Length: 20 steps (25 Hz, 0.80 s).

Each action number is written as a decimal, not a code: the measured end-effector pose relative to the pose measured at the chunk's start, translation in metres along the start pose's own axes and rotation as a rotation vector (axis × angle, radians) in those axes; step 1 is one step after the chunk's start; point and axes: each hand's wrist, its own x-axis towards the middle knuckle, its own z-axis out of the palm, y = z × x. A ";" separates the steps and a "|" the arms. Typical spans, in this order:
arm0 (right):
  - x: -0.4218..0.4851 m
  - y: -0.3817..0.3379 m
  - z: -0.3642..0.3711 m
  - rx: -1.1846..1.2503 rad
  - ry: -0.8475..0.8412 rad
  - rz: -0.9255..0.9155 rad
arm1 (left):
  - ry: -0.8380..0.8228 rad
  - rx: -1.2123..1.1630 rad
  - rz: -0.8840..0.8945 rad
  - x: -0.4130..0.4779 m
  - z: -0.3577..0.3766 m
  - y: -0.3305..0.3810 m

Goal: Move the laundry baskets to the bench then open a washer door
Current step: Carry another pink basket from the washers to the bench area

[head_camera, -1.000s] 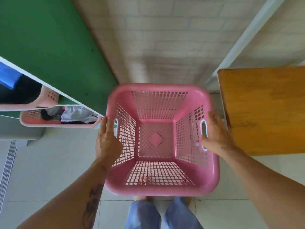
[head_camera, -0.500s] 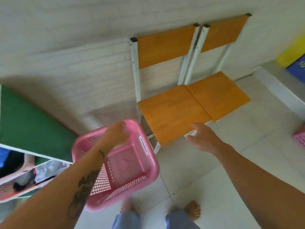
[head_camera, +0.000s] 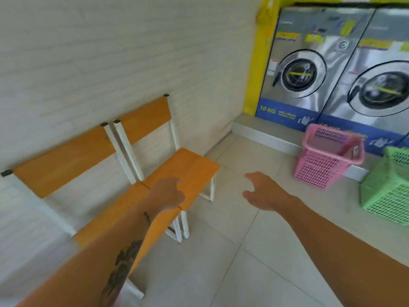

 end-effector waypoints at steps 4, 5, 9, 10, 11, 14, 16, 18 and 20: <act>0.002 0.100 -0.081 0.010 0.111 0.121 | -0.042 0.016 0.130 0.060 0.027 0.134; 0.003 0.122 -0.099 0.007 0.138 0.156 | -0.059 0.020 0.160 0.077 0.033 0.164; 0.024 0.206 -0.157 0.050 0.234 0.304 | -0.115 0.038 0.291 0.159 0.053 0.275; 0.034 0.227 -0.170 0.049 0.242 0.337 | -0.113 0.049 0.323 0.182 0.056 0.300; 0.044 0.246 -0.184 0.050 0.253 0.366 | -0.112 0.051 0.350 0.205 0.058 0.325; 0.079 0.295 -0.229 0.044 0.324 0.416 | -0.117 0.032 0.429 0.278 0.065 0.400; 0.102 0.327 -0.259 0.046 0.375 0.466 | -0.146 0.038 0.476 0.327 0.070 0.447; 0.124 0.360 -0.287 0.077 0.408 0.537 | -0.155 0.054 0.530 0.371 0.077 0.497; 0.148 0.399 -0.313 0.122 0.449 0.586 | -0.164 0.125 0.599 0.410 0.081 0.555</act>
